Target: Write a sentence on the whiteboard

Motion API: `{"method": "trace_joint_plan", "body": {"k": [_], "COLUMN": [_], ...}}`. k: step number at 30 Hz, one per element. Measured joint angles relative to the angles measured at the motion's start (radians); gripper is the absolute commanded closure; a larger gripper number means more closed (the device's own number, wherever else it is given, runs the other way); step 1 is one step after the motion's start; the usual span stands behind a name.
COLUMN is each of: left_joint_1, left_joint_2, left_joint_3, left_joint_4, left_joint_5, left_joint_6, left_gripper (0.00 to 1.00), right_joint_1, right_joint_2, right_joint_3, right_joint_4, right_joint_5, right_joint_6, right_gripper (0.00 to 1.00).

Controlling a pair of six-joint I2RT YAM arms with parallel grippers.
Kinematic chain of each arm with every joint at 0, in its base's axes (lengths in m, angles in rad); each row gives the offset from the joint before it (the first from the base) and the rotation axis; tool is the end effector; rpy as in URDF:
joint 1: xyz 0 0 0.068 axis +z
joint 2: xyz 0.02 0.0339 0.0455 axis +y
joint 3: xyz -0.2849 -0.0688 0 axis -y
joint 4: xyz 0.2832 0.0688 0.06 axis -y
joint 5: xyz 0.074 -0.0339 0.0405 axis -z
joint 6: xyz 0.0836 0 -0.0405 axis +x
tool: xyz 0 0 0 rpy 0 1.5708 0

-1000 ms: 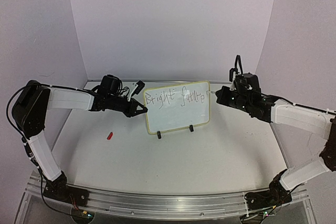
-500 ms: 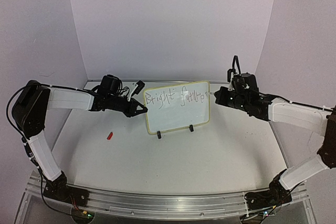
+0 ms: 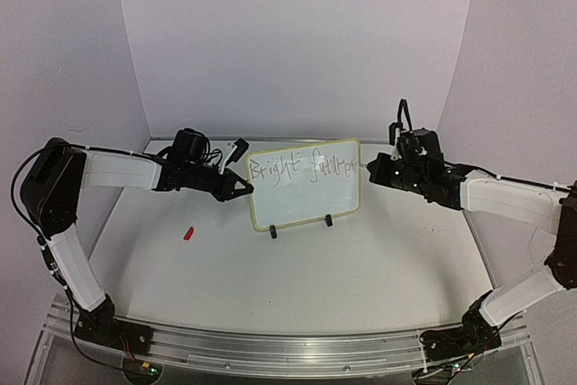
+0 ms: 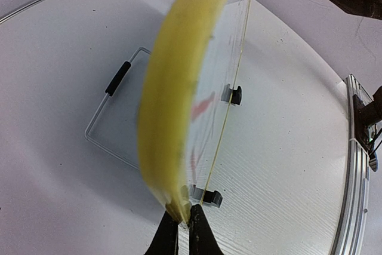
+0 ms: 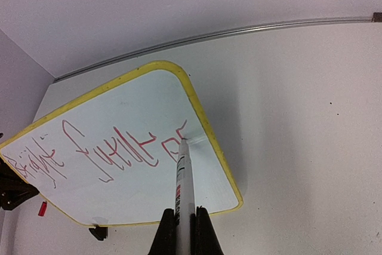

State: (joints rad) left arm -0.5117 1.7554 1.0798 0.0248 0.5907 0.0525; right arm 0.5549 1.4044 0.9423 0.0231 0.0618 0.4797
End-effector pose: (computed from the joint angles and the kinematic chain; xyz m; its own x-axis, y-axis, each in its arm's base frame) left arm 0.3651 -0.2585 0.1764 -0.4859 0.3229 -0.8122 0.8197 0.4909 -0.2952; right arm 0.3389 0.2040 0.2550 -0.5412 0.2064 -0.8151 -0.2576 0.8821 0.3945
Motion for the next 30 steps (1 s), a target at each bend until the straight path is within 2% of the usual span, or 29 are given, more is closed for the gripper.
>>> {"method": "trace_joint_plan", "body": {"k": [20,30], "left_joint_1": [0.0,0.0], "left_joint_2": [0.0,0.0], "left_joint_3": [0.0,0.0], "left_joint_4": [0.0,0.0], "left_joint_5": [0.0,0.0], "left_joint_6": [0.0,0.0], "left_gripper": [1.0,1.0], "right_joint_1": [0.0,0.0], "right_joint_2": [0.0,0.0], "right_joint_3": [-0.021,-0.028], "right_joint_4": [-0.042,-0.049], "right_joint_5": [0.053,0.009], "right_joint_6": [0.015,0.017], "right_gripper": [1.0,1.0]}}
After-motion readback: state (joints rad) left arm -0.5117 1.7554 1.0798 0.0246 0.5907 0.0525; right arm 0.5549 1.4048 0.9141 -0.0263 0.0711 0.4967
